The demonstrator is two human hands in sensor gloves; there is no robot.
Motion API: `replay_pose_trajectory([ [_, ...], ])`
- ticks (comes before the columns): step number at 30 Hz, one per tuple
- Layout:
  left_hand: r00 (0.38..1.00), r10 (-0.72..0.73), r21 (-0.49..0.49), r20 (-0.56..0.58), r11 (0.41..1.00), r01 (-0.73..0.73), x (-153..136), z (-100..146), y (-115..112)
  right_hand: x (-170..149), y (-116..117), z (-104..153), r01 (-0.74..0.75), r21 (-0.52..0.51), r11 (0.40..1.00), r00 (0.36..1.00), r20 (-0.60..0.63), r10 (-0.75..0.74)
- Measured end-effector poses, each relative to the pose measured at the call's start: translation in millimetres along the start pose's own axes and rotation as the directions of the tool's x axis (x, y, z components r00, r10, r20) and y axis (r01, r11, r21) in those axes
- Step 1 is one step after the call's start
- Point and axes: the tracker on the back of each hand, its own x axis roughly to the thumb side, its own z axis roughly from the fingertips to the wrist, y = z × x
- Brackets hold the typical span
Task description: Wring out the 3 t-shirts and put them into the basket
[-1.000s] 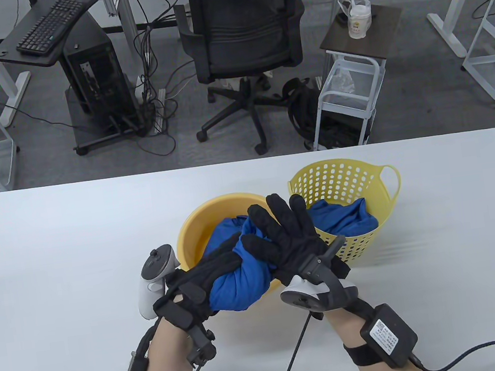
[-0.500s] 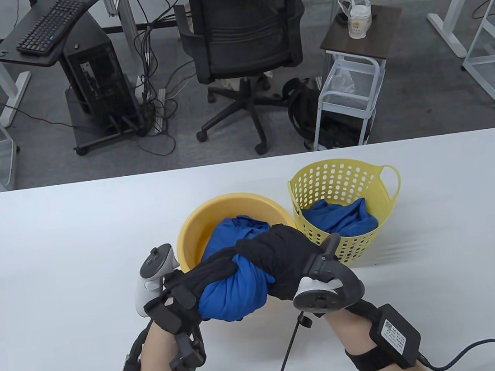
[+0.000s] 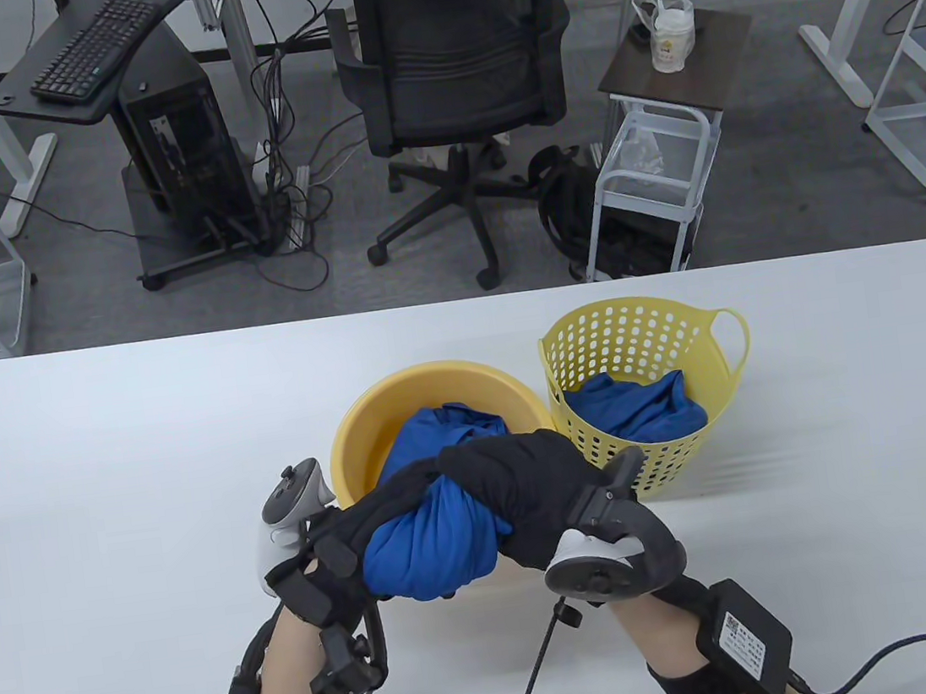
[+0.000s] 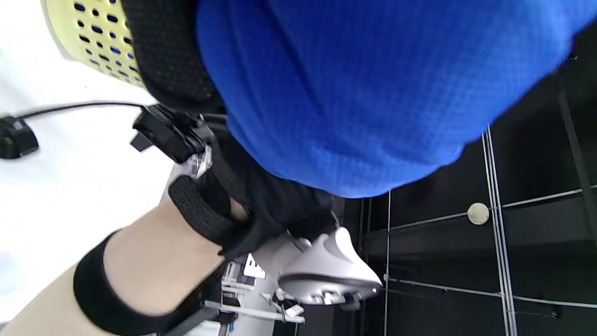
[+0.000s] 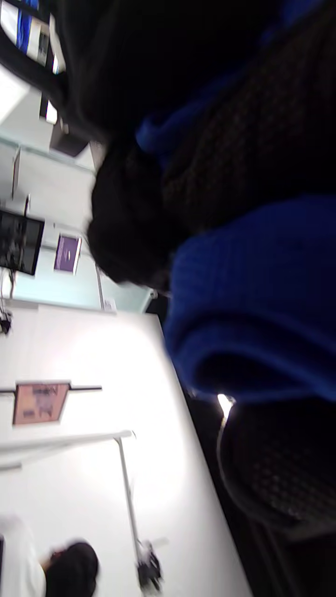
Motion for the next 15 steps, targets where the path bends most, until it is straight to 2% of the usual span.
replay_pose_trajectory([
  [2,0.999,-0.034,0.057,-0.016,0.998,0.035,-1.9,-1.0,-2.6,-5.7,-1.7,1.1,-0.062,0.001,0.998,0.998,-0.023,0.062],
  [4,0.999,-0.051,0.077,0.009,0.996,0.05,-6.8,-6.8,-6.8,-11.9,1.4,3.4,-0.062,-0.013,0.998,0.997,-0.042,0.061],
  [6,0.999,0.022,0.035,0.025,0.999,-0.023,-13.8,-12.5,-8.8,-16.8,3.7,5.1,-0.056,-0.014,0.998,0.997,-0.062,0.055],
  [8,0.994,0.093,-0.067,0.056,0.994,-0.089,-18.1,-17.6,-10.6,-17.3,4.5,5.8,-0.096,-0.019,0.995,0.992,-0.079,0.095],
  [11,0.988,0.067,-0.109,0.141,0.993,-0.052,-14.3,-21.4,-17.1,-15.0,-0.7,5.7,-0.204,-0.072,0.976,0.977,-0.085,0.198],
  [15,0.985,0.026,-0.161,0.17,0.987,0.002,-6.3,-22.9,-26.3,-14.8,-7.1,5.8,-0.218,-0.098,0.971,0.973,-0.105,0.207],
])
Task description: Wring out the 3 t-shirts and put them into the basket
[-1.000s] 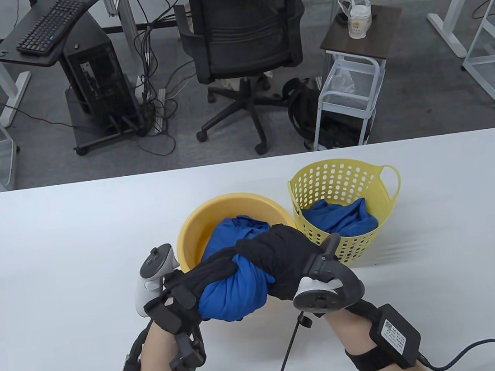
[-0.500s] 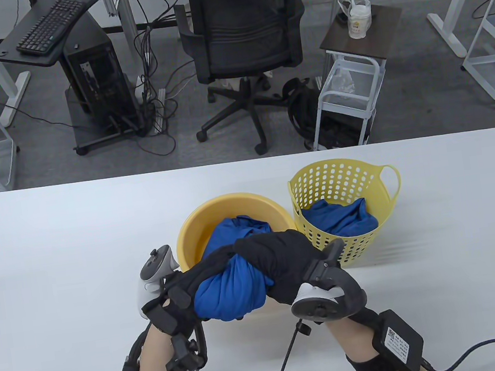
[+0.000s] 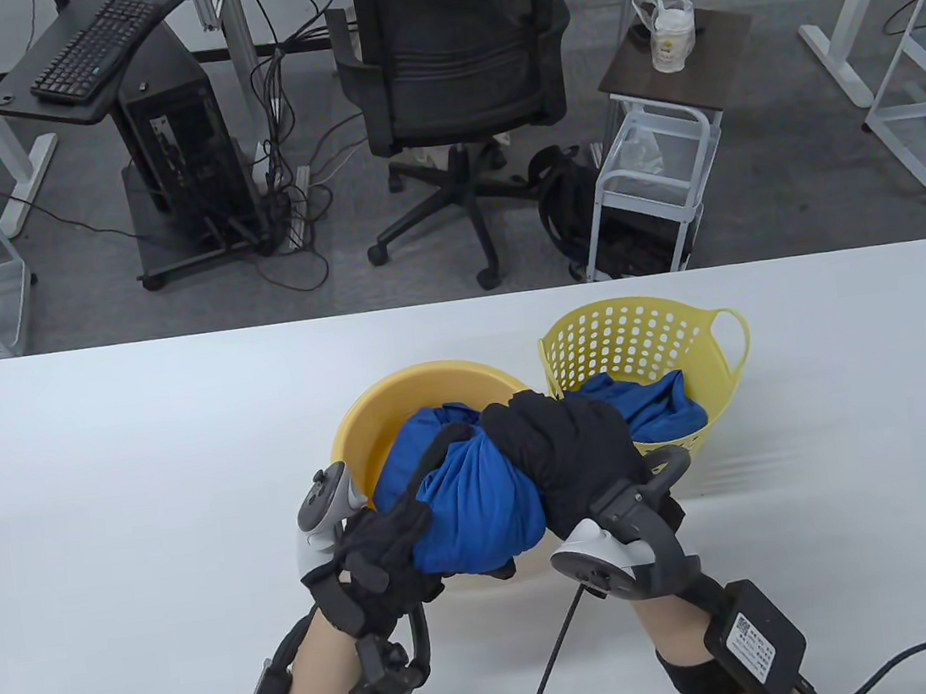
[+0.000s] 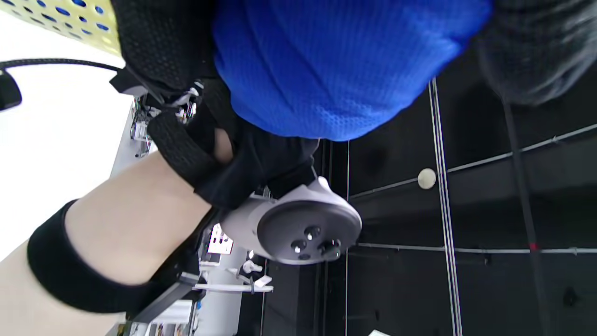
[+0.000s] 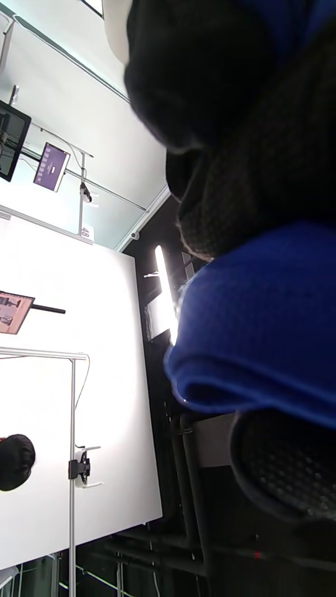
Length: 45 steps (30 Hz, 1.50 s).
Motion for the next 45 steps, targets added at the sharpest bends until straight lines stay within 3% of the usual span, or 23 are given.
replay_pose_trajectory([
  [2,1.0,0.004,0.015,-0.006,1.0,-0.004,1.3,-0.5,-2.7,-1.0,0.2,0.1,0.01,0.011,1.0,1.0,-0.012,-0.01],
  [11,0.954,-0.289,0.181,-0.072,0.937,0.298,7.4,-1.7,-8.2,-6.9,7.0,-2.0,-0.007,0.139,0.99,0.999,-0.033,0.011],
  [13,0.898,-0.424,0.211,-0.122,0.873,0.44,11.8,-1.3,-9.0,-8.4,11.5,-1.6,0.013,0.177,0.984,0.999,-0.034,-0.008],
  [15,0.801,-0.567,0.255,-0.194,0.759,0.599,18.6,0.9,-11.9,-8.8,19.0,-0.6,0.022,0.204,0.979,0.999,-0.046,-0.013],
  [21,0.613,-0.726,0.267,-0.31,0.553,0.789,21.4,1.5,-11.6,-10.1,37.7,2.1,0.051,0.301,0.952,0.997,-0.072,-0.03],
  [24,0.548,-0.768,0.252,-0.331,0.488,0.836,18.2,2.1,-5.4,-9.3,47.6,6.3,0.046,0.306,0.951,0.997,-0.07,-0.026],
  [29,0.525,-0.781,0.245,-0.339,0.466,0.85,16.6,3.3,-2.0,-10.6,54.8,11.2,0.069,0.241,0.968,0.997,-0.062,-0.055],
  [33,0.565,-0.746,0.246,-0.352,0.509,0.825,8.9,2.3,2.1,-10.6,58.3,9.0,0.052,0.359,0.932,0.995,-0.102,-0.016],
  [35,0.558,-0.74,0.235,-0.374,0.507,0.83,7.1,-0.1,0.2,-13.0,60.5,9.7,0.06,0.365,0.929,0.992,-0.127,-0.014],
  [38,0.481,-0.783,0.202,-0.393,0.437,0.876,8.4,-2.8,-6.9,-13.5,58.3,9.9,0.053,0.352,0.934,0.988,-0.157,0.003],
  [42,0.451,-0.802,0.211,-0.391,0.399,0.892,15.9,-3.3,-16.4,-10.9,49.8,7.2,0.032,0.303,0.953,0.985,-0.173,0.022],
  [45,0.368,-0.826,0.214,-0.428,0.303,0.929,21.8,-2.3,-22.2,-5.1,46.6,7.3,-0.009,0.275,0.962,0.987,-0.15,0.052],
])
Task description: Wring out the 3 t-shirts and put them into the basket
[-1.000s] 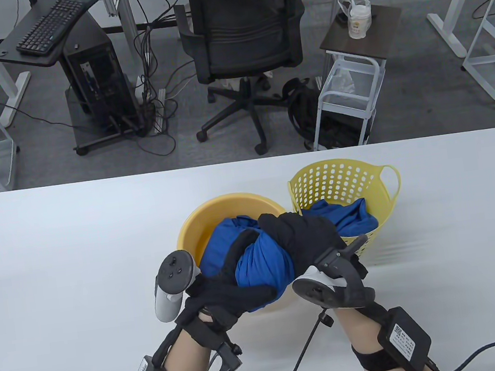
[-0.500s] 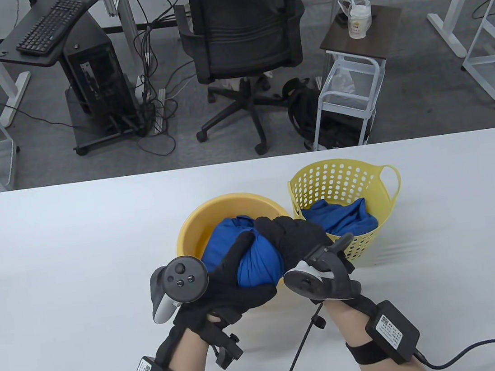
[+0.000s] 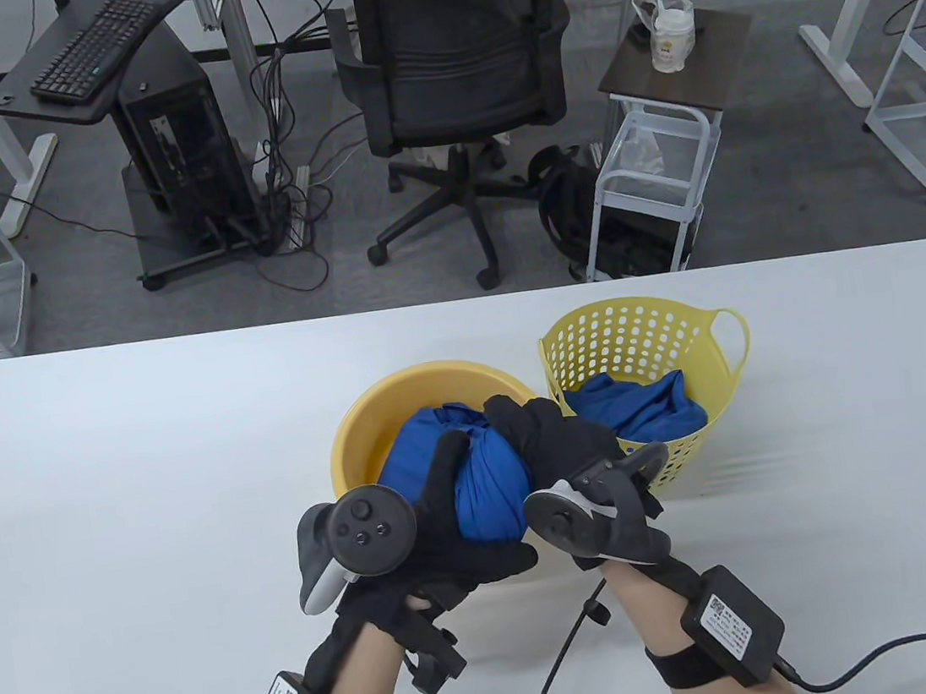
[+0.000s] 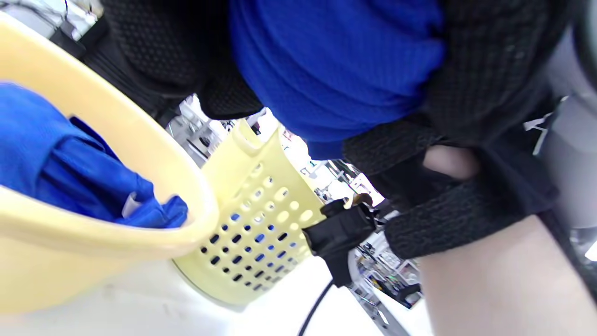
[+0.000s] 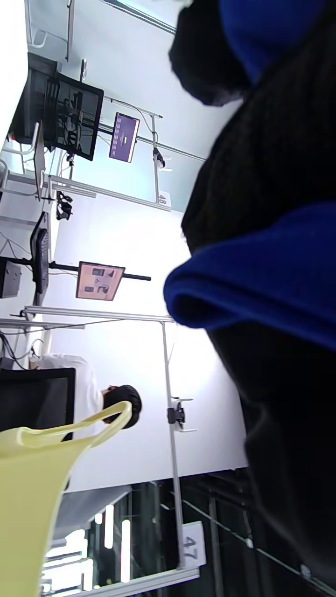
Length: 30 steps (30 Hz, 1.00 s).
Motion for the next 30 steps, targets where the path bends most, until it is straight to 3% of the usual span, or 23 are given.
replay_pose_trajectory([
  [4,0.998,-0.065,0.059,0.01,0.996,0.064,-4.5,1.3,6.3,12.7,-9.6,-1.1,-0.121,-0.017,0.992,0.992,0.045,0.122],
  [7,0.971,-0.24,0.115,-0.005,0.964,0.239,-9.7,2.6,9.6,21.9,-7.6,-0.2,-0.158,-0.005,0.987,0.984,0.082,0.158],
  [10,0.964,-0.265,0.139,-0.015,0.954,0.264,-16.1,2.2,8.8,27.7,-4.4,0.7,-0.181,-0.017,0.983,0.979,0.089,0.182],
  [14,0.947,-0.319,0.143,-0.022,0.937,0.319,-19.6,2.2,11.0,26.6,-5.9,-2.4,-0.124,0.049,0.991,0.985,0.126,0.117],
  [18,0.962,-0.274,0.125,0.021,0.955,0.269,-24.2,1.7,15.1,26.8,-14.8,-3.0,-0.086,0.08,0.993,0.986,0.153,0.073],
  [22,0.948,-0.317,0.184,0.02,0.933,0.308,-19.4,4.1,13.5,26.1,-12.1,-2.3,-0.069,0.037,0.997,0.995,0.074,0.066],
  [27,0.893,-0.448,0.276,-0.053,0.853,0.444,-1.9,5.2,-2.2,6.8,1.4,-2.9,0.092,0.053,0.994,0.996,-0.022,-0.091],
  [30,0.886,-0.459,0.309,-0.065,0.835,0.455,4.0,6.5,-3.7,5.6,-2.1,-3.3,0.123,0.044,0.991,0.991,-0.059,-0.121],
])
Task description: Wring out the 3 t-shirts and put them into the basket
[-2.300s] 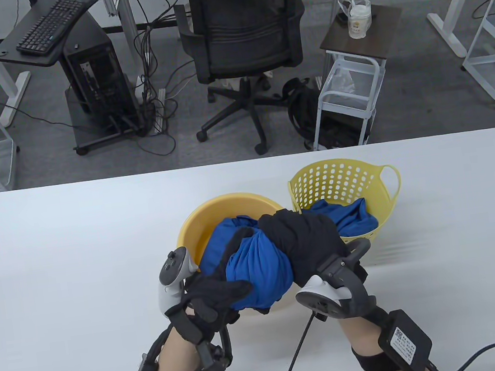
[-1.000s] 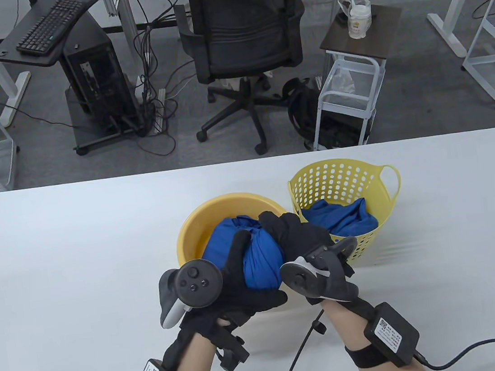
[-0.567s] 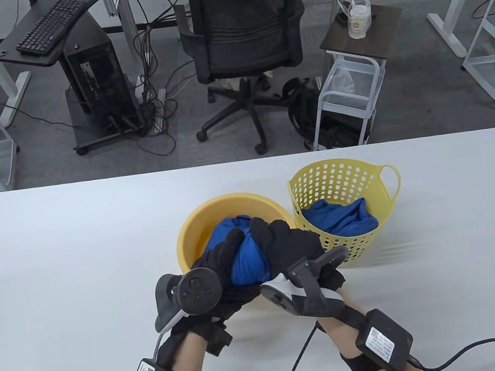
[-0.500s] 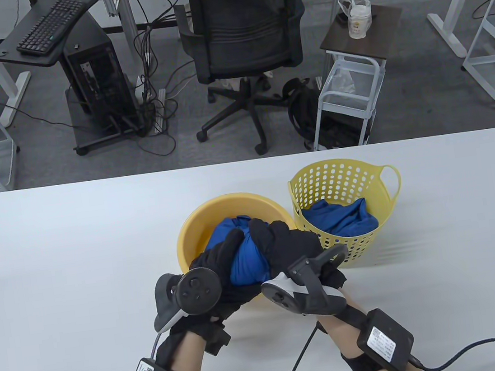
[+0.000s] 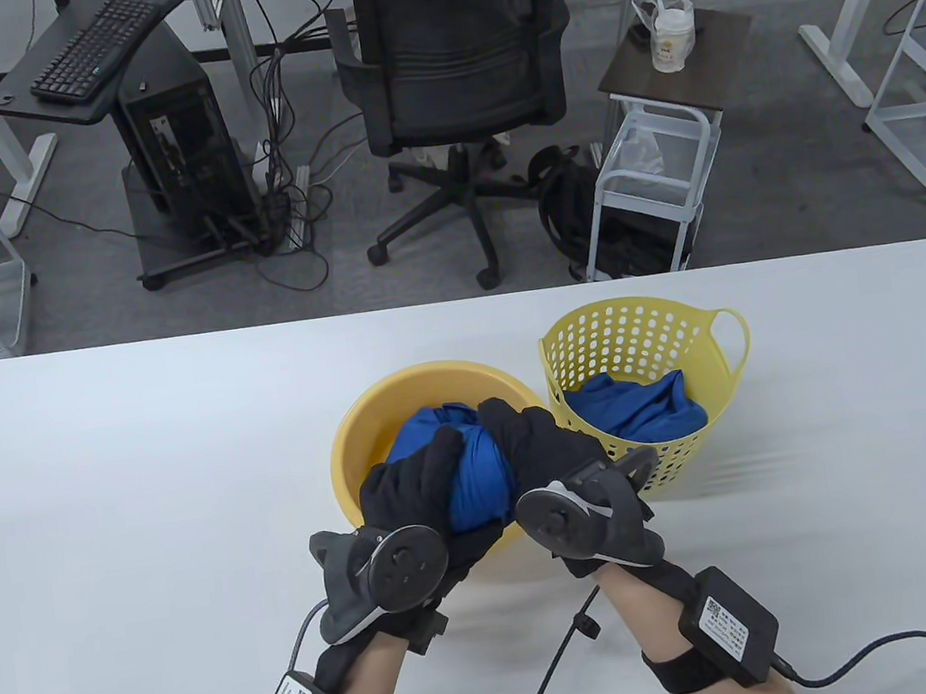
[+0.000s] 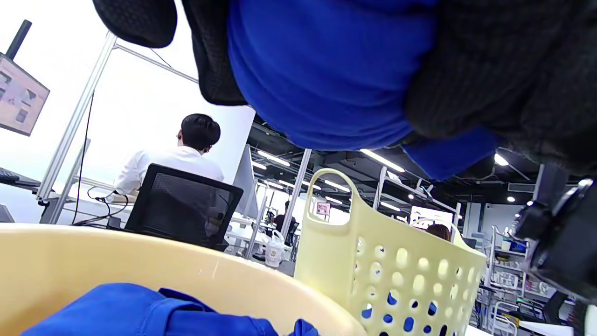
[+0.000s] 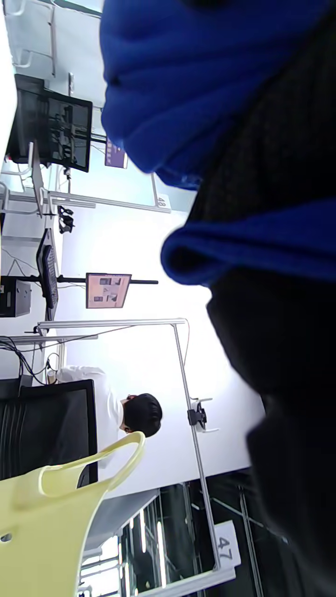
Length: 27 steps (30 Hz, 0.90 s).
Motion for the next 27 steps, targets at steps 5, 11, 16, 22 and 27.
replay_pose_trajectory([
  [5,0.998,-0.057,0.022,-0.012,0.998,0.058,-1.3,1.0,0.8,3.1,6.2,1.2,0.052,-0.012,0.999,0.997,-0.065,-0.053],
  [11,0.995,-0.097,0.01,-0.034,0.995,0.098,-9.5,1.0,-5.5,5.8,21.2,2.1,0.107,0.013,0.994,0.983,-0.15,-0.104],
  [16,0.994,-0.104,0.017,-0.038,0.994,0.105,-6.8,0.8,-6.6,3.4,21.6,1.8,0.121,0.017,0.992,0.98,-0.161,-0.117],
  [22,0.993,-0.11,0.034,-0.037,0.993,0.111,-2.9,1.8,-3.6,3.3,17.2,1.2,0.132,0.007,0.991,0.978,-0.165,-0.129],
  [27,0.993,-0.116,0.039,-0.039,0.992,0.117,-1.9,2.3,-3.5,2.4,17.8,1.3,0.138,0.01,0.99,0.976,-0.174,-0.134],
])
